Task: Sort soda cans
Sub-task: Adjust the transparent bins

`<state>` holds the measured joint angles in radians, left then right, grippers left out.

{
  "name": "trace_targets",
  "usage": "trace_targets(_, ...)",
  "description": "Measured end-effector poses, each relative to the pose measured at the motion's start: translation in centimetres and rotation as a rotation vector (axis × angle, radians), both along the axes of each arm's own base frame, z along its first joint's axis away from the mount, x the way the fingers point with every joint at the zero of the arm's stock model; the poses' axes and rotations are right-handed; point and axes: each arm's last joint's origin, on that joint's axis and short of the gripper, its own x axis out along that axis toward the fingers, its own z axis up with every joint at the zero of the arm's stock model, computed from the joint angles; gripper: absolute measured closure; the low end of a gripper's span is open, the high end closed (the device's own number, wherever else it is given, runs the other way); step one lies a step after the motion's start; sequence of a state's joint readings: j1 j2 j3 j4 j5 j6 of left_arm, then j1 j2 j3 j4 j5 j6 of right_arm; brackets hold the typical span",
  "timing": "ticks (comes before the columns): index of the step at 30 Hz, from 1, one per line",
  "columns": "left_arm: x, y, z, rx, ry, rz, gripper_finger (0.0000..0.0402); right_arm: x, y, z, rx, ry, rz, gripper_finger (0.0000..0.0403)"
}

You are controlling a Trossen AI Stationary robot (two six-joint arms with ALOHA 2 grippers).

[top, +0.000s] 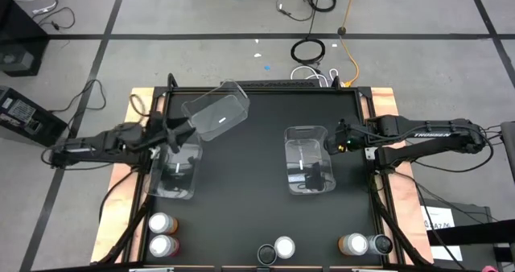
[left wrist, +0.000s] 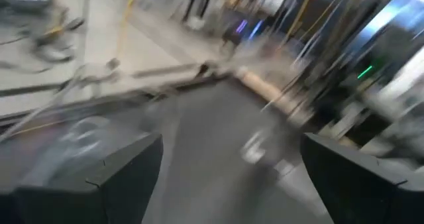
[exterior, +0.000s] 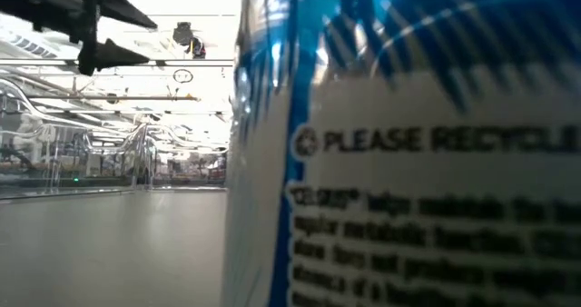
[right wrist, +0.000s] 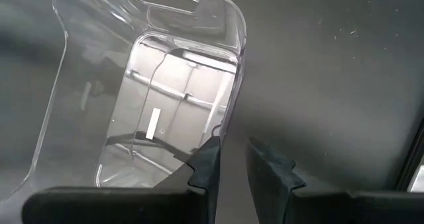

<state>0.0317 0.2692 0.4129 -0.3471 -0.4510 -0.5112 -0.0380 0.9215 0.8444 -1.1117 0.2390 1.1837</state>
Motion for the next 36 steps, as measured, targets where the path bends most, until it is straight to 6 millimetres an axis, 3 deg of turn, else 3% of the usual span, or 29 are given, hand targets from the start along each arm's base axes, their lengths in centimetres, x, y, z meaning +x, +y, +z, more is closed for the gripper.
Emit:
trace_targets(4,2.5,0.5,1.2,-0.008,0.207,-0.021,0.0038,0.0,0.0,0.0,-0.005,0.0,0.004,0.0337)
trace_targets(8,6.2,1.6,1.5,-0.032,0.426,-0.107,0.0038,0.0,0.0,0.0,-0.013,0.003,0.022,0.0337)
trace_targets(16,12.5,5.4,3.0,-0.039,0.761,-0.174,0.0038,0.1,0.0,0.1,-0.021,-0.002,0.042,0.0337)
trace_targets(20,14.9,7.3,2.6,-0.068,0.888,-0.209,0.0038,0.1,0.0,0.1,-0.028,0.002,0.06,0.0337)
trace_targets(26,17.1,9.4,0.4,-0.154,0.951,-0.251,0.0038,0.1,0.0,0.1,-0.032,0.004,0.069,0.0337)
trace_targets(36,18.2,11.3,-3.2,-0.243,1.061,-0.232,0.004,0.1,0.0,0.1,-0.039,0.008,0.086,0.0337)
